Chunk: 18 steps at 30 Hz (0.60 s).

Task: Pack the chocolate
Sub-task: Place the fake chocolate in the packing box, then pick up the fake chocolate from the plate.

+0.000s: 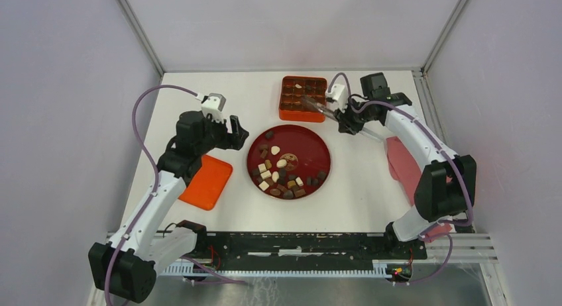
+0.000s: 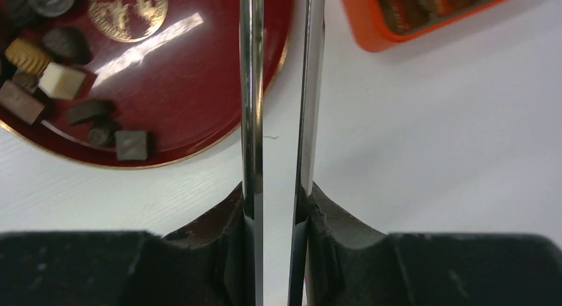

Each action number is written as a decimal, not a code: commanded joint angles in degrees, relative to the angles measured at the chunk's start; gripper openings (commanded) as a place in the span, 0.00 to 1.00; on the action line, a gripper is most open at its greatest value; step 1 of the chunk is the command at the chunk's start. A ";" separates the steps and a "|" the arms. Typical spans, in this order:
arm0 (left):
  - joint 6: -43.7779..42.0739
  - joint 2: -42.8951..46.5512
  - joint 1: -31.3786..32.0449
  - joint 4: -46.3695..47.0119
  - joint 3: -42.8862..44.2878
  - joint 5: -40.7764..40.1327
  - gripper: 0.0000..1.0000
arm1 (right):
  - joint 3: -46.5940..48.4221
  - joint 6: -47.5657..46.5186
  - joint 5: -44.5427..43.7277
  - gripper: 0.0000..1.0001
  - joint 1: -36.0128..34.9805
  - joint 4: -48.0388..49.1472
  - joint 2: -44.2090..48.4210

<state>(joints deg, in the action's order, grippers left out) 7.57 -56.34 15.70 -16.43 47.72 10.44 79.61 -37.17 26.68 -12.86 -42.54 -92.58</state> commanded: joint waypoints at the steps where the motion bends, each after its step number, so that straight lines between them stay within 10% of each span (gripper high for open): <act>1: 8.94 2.88 -0.63 6.47 0.41 6.23 0.93 | -7.20 -9.06 0.64 0.34 -5.17 -0.16 4.44; 18: -1.43 5.91 -4.55 -0.19 -3.20 -9.06 0.99 | -3.29 -9.41 -17.83 0.35 -19.30 -2.65 -8.13</act>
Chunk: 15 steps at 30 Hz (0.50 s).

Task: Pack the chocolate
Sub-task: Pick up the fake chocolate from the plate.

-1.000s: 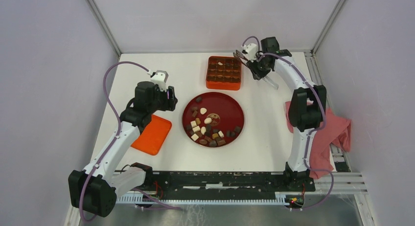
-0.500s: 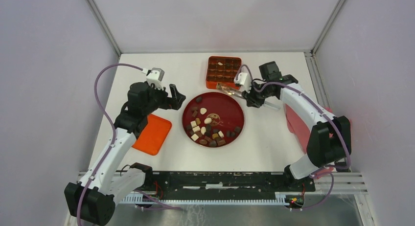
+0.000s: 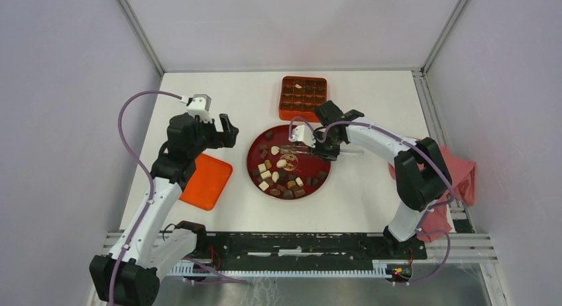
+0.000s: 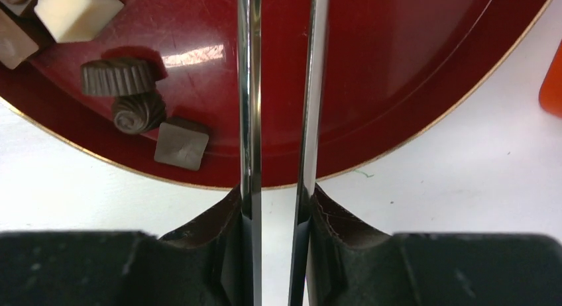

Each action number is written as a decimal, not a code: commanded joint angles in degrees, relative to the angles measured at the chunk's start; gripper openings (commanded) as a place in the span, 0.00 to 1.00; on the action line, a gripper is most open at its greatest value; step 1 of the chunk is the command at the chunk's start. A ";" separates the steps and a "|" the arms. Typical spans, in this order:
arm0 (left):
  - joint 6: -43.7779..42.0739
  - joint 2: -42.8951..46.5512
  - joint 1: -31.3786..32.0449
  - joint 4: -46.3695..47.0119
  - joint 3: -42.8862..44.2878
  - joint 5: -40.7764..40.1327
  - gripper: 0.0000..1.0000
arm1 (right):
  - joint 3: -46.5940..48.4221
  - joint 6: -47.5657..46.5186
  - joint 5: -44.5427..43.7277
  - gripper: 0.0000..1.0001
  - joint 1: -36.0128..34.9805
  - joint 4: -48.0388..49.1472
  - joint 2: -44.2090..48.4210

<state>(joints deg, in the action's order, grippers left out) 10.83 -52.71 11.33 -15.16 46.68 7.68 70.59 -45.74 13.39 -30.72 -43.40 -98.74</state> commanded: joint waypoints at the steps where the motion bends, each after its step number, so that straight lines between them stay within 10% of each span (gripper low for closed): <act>1: -4.65 2.51 -0.15 -1.27 -2.65 -6.59 0.99 | 6.43 -0.72 -5.29 0.35 -1.84 -2.38 -2.72; 15: -4.83 2.93 -0.23 -0.73 -3.42 -4.92 0.97 | 13.95 0.21 -8.20 0.43 -4.13 -8.55 -8.90</act>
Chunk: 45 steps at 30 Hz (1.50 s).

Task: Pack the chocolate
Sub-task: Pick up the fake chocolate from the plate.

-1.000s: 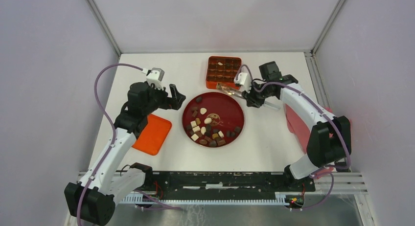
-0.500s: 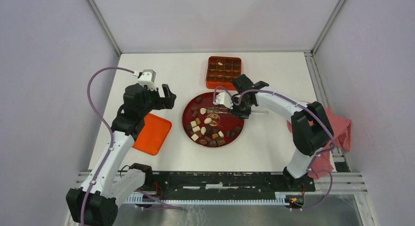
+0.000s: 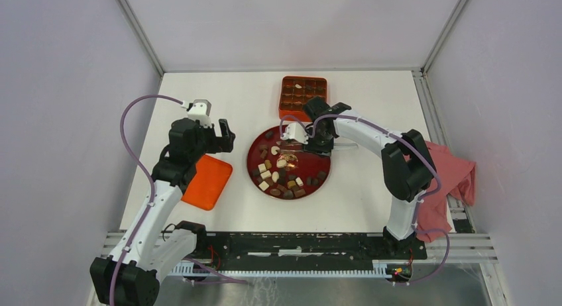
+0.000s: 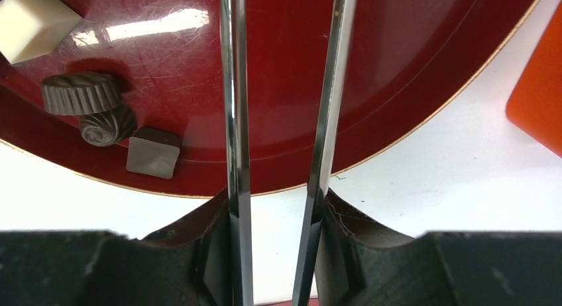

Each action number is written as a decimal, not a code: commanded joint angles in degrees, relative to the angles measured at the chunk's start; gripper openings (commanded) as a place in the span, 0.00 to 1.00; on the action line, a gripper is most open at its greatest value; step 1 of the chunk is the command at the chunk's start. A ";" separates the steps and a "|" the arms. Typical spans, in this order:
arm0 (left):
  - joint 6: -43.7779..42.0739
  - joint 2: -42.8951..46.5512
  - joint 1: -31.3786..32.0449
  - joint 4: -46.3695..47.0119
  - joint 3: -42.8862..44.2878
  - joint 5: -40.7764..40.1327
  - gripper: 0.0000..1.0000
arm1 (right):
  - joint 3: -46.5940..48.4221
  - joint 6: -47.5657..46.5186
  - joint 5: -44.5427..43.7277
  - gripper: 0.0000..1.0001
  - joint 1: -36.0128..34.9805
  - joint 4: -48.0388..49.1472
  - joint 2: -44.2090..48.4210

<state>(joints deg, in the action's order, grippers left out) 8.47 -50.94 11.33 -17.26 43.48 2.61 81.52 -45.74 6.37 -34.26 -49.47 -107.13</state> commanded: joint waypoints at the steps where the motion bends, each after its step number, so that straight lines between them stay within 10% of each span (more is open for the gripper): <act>1: -2.41 1.11 -0.18 1.35 -0.16 0.24 0.97 | 3.27 0.21 -1.19 0.44 -0.62 -2.74 -0.68; 34: -2.77 0.64 -0.17 1.35 -0.04 2.21 0.93 | 12.12 2.23 1.98 0.47 -2.04 -4.48 -8.42; 45: -2.79 0.65 -0.17 1.50 -0.07 2.39 0.93 | 10.79 2.65 2.53 0.01 -2.04 -4.14 -4.66</act>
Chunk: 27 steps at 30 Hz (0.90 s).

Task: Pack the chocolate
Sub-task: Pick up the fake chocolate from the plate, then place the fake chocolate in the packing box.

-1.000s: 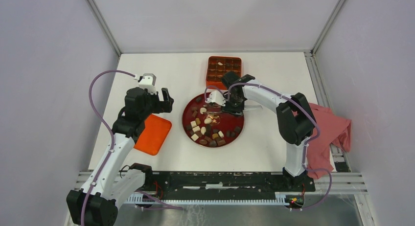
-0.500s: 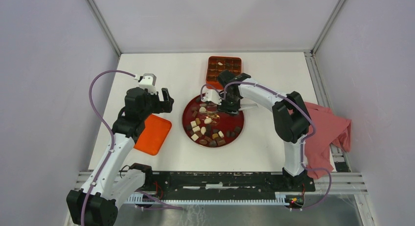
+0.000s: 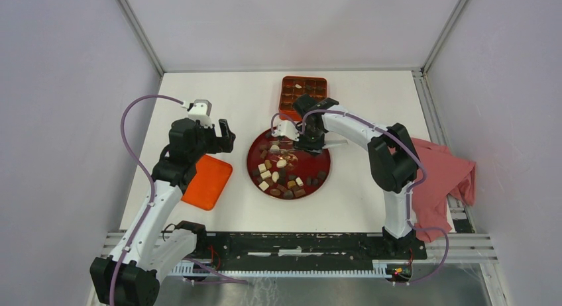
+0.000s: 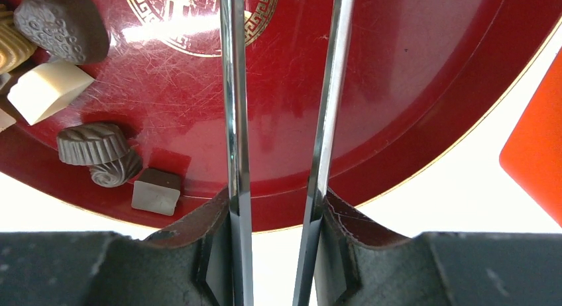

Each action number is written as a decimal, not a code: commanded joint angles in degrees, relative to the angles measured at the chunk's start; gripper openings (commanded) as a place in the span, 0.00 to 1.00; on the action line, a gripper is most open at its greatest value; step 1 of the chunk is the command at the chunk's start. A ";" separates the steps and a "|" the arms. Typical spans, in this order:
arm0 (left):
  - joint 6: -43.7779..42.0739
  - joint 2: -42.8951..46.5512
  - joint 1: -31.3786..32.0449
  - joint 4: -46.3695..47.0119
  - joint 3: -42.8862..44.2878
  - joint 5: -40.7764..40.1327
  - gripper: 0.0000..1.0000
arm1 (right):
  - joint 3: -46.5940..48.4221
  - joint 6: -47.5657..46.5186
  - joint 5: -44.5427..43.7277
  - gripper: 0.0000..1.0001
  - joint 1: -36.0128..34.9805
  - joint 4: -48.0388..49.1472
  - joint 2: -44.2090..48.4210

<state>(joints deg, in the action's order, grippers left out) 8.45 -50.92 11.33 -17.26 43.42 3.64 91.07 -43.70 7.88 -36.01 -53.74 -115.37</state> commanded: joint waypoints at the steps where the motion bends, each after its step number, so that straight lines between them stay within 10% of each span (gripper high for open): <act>1: -2.74 0.64 -0.18 1.44 0.00 1.40 0.93 | 1.05 0.79 1.24 0.00 -0.17 0.14 4.04; 27: -2.77 0.81 -0.17 1.18 -0.04 0.39 0.92 | 22.72 13.54 3.87 0.00 13.85 8.10 -3.26</act>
<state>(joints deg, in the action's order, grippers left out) 8.45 -50.92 11.33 -17.28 43.42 4.56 109.97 -33.17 12.53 -21.32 -48.21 -115.42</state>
